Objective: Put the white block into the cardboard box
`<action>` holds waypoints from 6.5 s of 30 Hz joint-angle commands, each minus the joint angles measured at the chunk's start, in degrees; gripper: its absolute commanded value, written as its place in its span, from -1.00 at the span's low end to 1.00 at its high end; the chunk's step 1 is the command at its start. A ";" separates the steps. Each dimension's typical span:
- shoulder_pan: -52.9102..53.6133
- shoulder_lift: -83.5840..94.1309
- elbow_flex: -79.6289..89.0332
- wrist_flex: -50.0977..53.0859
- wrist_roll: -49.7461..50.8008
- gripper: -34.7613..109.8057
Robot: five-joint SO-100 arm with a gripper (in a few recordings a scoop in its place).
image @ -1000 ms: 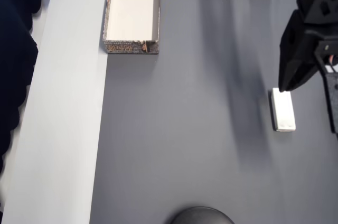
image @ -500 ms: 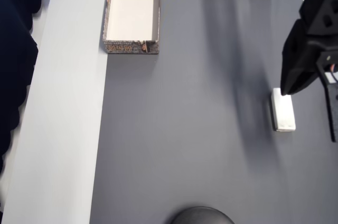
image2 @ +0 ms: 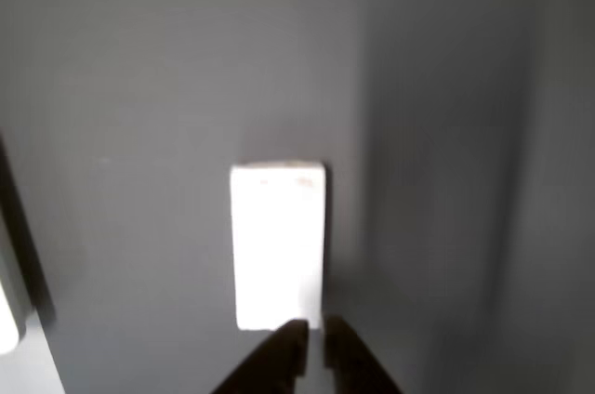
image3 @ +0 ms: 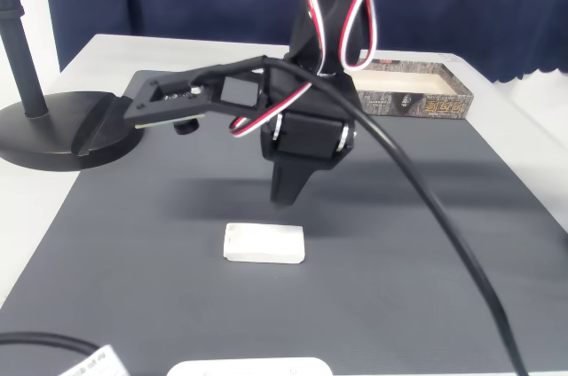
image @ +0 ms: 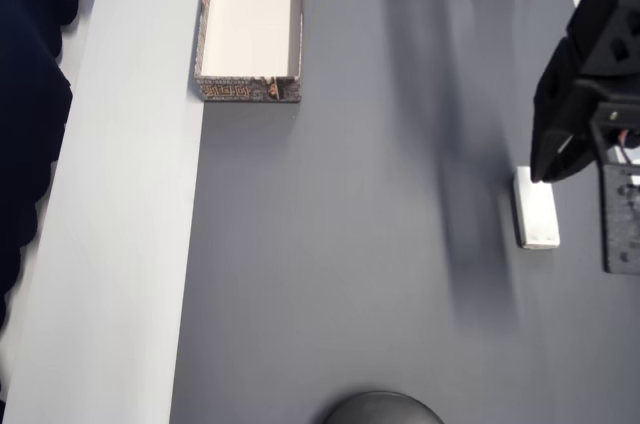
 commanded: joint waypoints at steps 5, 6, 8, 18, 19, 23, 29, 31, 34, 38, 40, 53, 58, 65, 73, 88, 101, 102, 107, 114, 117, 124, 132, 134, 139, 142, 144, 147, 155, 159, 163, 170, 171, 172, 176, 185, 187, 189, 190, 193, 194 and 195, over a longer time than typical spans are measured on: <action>0.62 0.53 -4.22 -0.97 5.19 -0.54; 0.62 0.53 -4.13 -0.97 6.15 -0.54; 0.62 0.53 -3.69 -0.88 9.23 -0.54; 0.53 0.62 -2.99 0.53 11.07 -0.42; 0.62 0.62 -2.99 0.53 11.07 -0.39; 0.97 0.62 -2.64 0.53 11.07 -0.27; 1.58 0.62 -1.85 0.44 7.91 -0.13; 1.85 0.62 -1.58 0.44 7.29 -0.11; 2.11 0.62 -1.49 0.44 7.21 -0.09; 2.37 0.44 -1.41 0.44 7.29 -0.08; 2.64 0.35 -1.23 0.53 7.29 -0.07; 3.16 -2.37 -1.58 -0.62 7.12 -0.06; 3.08 -2.72 -1.76 -0.79 6.33 -0.06; 2.99 -2.99 -1.76 -0.79 6.24 -0.07; 2.99 -3.34 -1.76 -1.05 5.89 -0.07; 2.81 -3.87 -2.02 -1.05 5.71 -0.06; 2.55 -5.19 -2.81 -2.90 5.45 -0.08; 2.55 -5.36 -2.99 -2.99 5.45 -0.08; 2.55 -5.98 -3.60 -3.78 5.45 -0.10; 2.64 -6.94 -4.66 -4.57 5.63 -0.12; 2.64 -7.47 -5.45 -5.27 5.63 -0.12; 2.64 -8.09 -6.24 -6.33 5.63 -0.13; 2.64 -8.88 -6.77 -8.00 6.33 -0.14; 2.55 -9.14 -6.77 -8.00 6.42 -0.14; 2.46 -9.49 -6.86 -8.00 6.42 -0.14; 2.29 -9.76 -7.03 -8.00 6.42 -0.14; 2.29 -9.93 -7.12 -8.00 6.42 -0.14; 2.20 -10.02 -7.21 -8.00 6.42 -0.15; 1.85 -10.28 -7.56 -8.00 6.59 -0.17; 1.67 -10.46 -7.82 -8.00 6.59 -0.19; 1.49 -10.63 -7.82 -8.00 6.59 -0.20; 0.97 -11.07 -8.26 -7.65 6.59 -0.20; 0.88 -11.16 -8.35 -7.56 6.59 -0.20; 0.79 -11.25 -8.35 -7.38 6.59 -0.20; 0.70 -11.51 -8.61 -6.94 6.59 -0.19; 0.62 -11.78 -9.14 -4.75 6.68 -0.19; 0.62 -11.78 -9.14 -3.87 6.68 -0.19; 0.62 -11.69 -9.14 -3.34 6.68 -0.19; 0.62 -11.69 -9.14 -3.34 6.68 -0.20; 0.62 -11.78 -9.14 -3.25 6.68 -0.22; 0.62 -11.78 -9.14 -3.25 6.68 -0.22; 0.62 -11.87 -9.14 -3.25 6.77 -0.22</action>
